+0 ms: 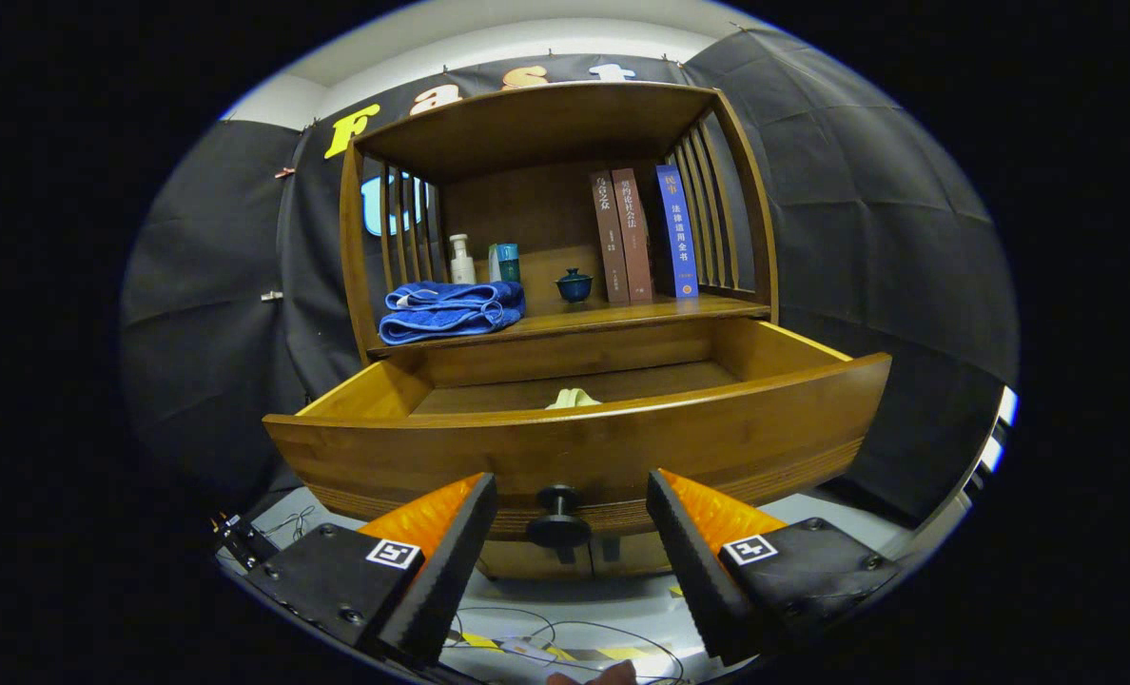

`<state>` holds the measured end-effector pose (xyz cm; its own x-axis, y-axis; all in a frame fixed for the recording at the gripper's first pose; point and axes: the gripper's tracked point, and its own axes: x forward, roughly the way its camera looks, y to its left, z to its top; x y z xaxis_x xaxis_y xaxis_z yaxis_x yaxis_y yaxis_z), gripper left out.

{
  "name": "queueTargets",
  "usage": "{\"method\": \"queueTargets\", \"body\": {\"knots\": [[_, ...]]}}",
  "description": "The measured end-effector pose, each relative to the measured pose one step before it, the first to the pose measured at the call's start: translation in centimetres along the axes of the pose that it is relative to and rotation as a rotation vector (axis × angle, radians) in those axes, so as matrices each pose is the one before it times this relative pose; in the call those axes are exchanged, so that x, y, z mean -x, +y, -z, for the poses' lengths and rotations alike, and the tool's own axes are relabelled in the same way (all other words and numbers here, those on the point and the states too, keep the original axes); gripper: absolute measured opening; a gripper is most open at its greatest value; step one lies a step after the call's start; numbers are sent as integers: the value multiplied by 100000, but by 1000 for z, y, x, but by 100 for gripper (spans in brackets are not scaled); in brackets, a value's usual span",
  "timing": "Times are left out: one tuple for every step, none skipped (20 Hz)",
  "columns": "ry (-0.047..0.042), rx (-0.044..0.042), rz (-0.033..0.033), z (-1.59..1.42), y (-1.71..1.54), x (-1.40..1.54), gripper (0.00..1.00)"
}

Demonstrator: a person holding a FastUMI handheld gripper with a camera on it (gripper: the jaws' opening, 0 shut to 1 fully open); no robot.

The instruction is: Pull open the drawer, take out the items inside it, and place them on the countertop above the cabinet.

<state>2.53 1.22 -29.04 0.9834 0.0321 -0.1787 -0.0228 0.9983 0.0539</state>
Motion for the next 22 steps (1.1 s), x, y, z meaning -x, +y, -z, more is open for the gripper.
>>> {"method": "queueTargets", "body": {"knots": [[-73,795,89,-600,-244,593,100],[-417,1047,637,-658,-432,574,100],[-356,601,364,-828,-304,494,100],[-147,185,-34,-875,-85,443,100],[184,-295,-897,-970,88,427,100],[-419,-1462,-1940,-1217,249,353,100],[-538,-1697,-750,-1416,173,231,100],[-708,-1269,726,-1552,-279,104,100],[-310,-493,917,-1502,-124,41,100],[480,28,1065,-1298,-15,-212,99],[1683,250,1092,-1002,-35,-204,100],[2391,204,763,-891,33,-313,99],[2916,688,846,-712,52,-451,100],[3316,1257,1555,-489,-63,-515,99],[3561,1905,1431,-286,-58,-619,100],[3048,2248,1352,-312,-43,-666,100],[2068,1332,403,-448,197,-808,100],[1904,43,-509,-469,454,-946,100],[2215,-504,-1546,-222,623,-1054,100],[2895,-1065,-1620,111,712,-1592,100],[3154,-1007,-474,440,279,-1390,99],[4890,-798,49,670,116,-1695,99]]}}
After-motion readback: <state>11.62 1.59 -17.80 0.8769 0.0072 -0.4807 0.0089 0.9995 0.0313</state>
